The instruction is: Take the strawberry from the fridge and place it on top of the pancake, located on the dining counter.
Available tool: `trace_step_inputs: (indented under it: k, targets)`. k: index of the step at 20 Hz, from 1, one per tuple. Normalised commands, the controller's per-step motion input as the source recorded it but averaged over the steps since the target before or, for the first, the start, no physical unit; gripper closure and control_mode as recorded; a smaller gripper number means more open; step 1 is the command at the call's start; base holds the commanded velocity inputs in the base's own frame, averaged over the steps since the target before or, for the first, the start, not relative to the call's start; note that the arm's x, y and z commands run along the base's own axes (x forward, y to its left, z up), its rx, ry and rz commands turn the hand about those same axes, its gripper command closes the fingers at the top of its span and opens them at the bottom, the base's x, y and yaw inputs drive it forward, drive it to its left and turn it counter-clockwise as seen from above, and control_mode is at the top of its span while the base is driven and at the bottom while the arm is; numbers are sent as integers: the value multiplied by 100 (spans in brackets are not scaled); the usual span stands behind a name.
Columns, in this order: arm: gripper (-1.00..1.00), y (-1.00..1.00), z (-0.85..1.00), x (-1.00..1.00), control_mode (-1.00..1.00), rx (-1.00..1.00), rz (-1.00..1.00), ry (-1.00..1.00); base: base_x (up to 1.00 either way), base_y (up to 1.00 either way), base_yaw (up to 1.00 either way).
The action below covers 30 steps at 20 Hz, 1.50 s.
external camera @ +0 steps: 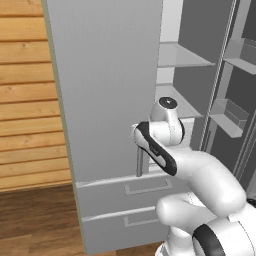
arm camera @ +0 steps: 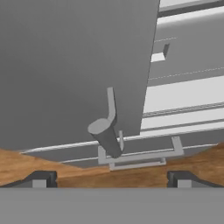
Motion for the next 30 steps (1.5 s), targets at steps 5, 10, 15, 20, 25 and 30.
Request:
trace_step_inputs:
  k: [5, 10, 15, 20, 25, 30]
  targets:
    - [-100, 2, -30, 44, -100, -8, -12, 7, 0, 0, 0]
    - [-100, 4, -17, 32, -100, -4, -7, 0, 0, 0, 0]
    - [-100, 0, -14, 40, -100, 0, 0, 0, 0, 0, 0]
    - [-100, 0, -24, 17, -100, 0, 0, 0, 0, 0, 0]
    - [-100, 0, -30, 0, -100, 0, 0, 0, 0, 0, 0]
    - [-100, 0, -19, 4, -100, 0, 0, -1, 0, 0, 0]
